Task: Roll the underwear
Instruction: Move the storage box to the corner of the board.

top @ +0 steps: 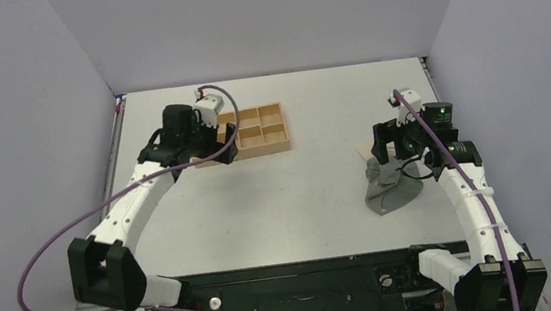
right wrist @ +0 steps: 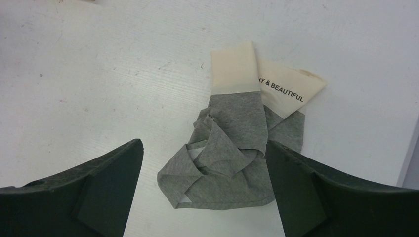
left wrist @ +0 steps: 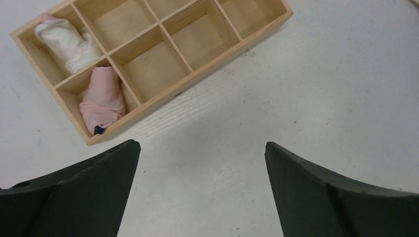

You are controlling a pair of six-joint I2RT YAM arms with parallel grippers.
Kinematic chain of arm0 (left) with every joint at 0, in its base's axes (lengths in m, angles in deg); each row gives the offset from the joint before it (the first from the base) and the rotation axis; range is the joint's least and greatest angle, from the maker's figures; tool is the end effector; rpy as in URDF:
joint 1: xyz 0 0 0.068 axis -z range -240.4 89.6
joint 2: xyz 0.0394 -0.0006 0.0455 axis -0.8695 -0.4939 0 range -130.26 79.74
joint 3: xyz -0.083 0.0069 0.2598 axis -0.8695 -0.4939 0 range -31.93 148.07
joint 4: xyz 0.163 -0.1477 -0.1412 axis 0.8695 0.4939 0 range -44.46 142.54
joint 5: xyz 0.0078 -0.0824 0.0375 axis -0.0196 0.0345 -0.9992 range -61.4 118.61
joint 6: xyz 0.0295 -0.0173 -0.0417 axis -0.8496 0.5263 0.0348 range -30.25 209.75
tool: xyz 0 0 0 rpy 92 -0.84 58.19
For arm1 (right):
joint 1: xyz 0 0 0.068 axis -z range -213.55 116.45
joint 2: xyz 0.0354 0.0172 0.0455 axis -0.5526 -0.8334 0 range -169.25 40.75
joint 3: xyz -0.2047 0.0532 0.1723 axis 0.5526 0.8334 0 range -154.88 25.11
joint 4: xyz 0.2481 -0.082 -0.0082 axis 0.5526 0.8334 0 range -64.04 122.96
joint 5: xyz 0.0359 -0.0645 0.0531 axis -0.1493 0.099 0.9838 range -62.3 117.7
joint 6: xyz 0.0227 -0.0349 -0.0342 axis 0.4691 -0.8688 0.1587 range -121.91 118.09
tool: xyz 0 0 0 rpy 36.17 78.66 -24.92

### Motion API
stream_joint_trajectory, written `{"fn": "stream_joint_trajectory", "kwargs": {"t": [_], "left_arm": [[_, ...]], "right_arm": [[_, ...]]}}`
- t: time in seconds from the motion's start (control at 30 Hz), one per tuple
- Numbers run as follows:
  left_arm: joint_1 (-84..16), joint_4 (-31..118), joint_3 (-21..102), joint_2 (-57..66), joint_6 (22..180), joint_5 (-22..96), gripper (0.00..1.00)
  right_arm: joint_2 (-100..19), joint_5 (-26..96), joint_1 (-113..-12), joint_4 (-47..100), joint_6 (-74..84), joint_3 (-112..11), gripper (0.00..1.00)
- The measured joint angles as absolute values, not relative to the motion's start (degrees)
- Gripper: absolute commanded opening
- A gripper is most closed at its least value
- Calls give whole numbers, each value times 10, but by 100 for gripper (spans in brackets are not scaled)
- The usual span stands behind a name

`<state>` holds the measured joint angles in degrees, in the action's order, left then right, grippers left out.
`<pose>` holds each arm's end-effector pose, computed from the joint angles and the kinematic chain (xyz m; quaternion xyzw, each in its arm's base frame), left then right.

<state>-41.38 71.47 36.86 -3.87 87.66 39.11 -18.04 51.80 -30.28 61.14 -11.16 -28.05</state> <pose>0.3055 -0.1120 0.3000 0.2034 0.8829 -0.1434 0.3982 0.2139 0.0023 0.3054 -0.1332 0.8835 0.1444 0.4253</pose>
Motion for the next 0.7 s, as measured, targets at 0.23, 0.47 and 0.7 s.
{"fn": "stream_joint_trajectory", "kwargs": {"t": [0.23, 0.47, 0.7], "left_arm": [[-385, 732, 529, -266, 898, 348, 80], [-373, 761, 622, -380, 923, 305, 68], [-372, 779, 645, -406, 945, 275, 50]], "right_arm": [[-180, 517, -303, 612, -117, -278, 89], [-180, 517, -306, 612, -118, -274, 89], [-180, 517, -307, 612, -120, -274, 89]]}}
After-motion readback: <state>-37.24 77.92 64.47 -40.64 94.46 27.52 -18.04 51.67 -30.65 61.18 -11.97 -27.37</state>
